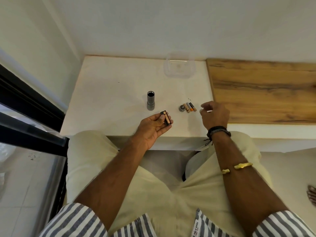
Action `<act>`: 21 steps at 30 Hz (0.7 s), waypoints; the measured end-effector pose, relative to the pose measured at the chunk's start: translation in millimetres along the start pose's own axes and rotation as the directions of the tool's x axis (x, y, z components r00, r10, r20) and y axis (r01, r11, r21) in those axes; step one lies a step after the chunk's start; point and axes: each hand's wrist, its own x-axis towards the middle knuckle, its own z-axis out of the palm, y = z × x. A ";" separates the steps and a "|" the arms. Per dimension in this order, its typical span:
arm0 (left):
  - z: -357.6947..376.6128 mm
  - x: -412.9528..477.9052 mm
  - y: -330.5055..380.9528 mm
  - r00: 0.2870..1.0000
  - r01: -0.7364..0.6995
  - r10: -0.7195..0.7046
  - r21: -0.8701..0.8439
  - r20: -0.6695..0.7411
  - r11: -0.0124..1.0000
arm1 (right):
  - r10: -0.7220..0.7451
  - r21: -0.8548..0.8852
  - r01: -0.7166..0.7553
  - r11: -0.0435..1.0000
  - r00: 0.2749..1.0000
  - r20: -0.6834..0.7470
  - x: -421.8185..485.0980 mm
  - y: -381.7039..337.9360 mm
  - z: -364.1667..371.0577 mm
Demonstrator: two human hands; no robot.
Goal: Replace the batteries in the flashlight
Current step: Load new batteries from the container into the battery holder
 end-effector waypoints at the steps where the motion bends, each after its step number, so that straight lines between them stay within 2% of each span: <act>1: 0.5 0.5 -0.5 1.000 -0.005 0.005 0.004 -0.003 1.000 | -0.007 0.038 0.006 0.999 0.999 0.031 -4.1 -3.7 2.2; 4: 2.7 2.1 -3.1 0.999 -0.025 0.026 0.017 -0.039 1.000 | -0.065 0.294 0.005 0.956 0.979 0.196 -19.6 -17.6 8.0; 6: 3.4 3.2 -3.1 0.997 -0.036 0.038 0.033 -0.063 0.999 | -0.173 0.426 0.028 0.904 0.936 0.307 -28.7 -25.3 11.7; 9: 3.8 3.2 -2.2 0.997 -0.055 0.058 0.050 -0.059 0.997 | -0.336 0.409 0.167 0.897 0.858 0.389 -37.4 -30.1 17.5; 11: 3.7 2.9 -1.7 0.993 -0.088 0.092 0.057 -0.071 0.994 | -0.383 0.348 0.251 0.903 0.838 0.389 -40.8 -30.5 20.6; 16: 2.7 2.3 -0.1 0.978 -0.175 0.184 0.098 -0.102 0.980 | -0.376 0.335 0.264 0.905 0.863 0.337 -47.5 -33.9 27.5; 21: 3.0 0.6 0.6 0.950 -0.216 0.229 0.080 -0.212 0.973 | -0.368 0.385 0.283 0.878 0.914 0.168 -58.9 -40.8 34.1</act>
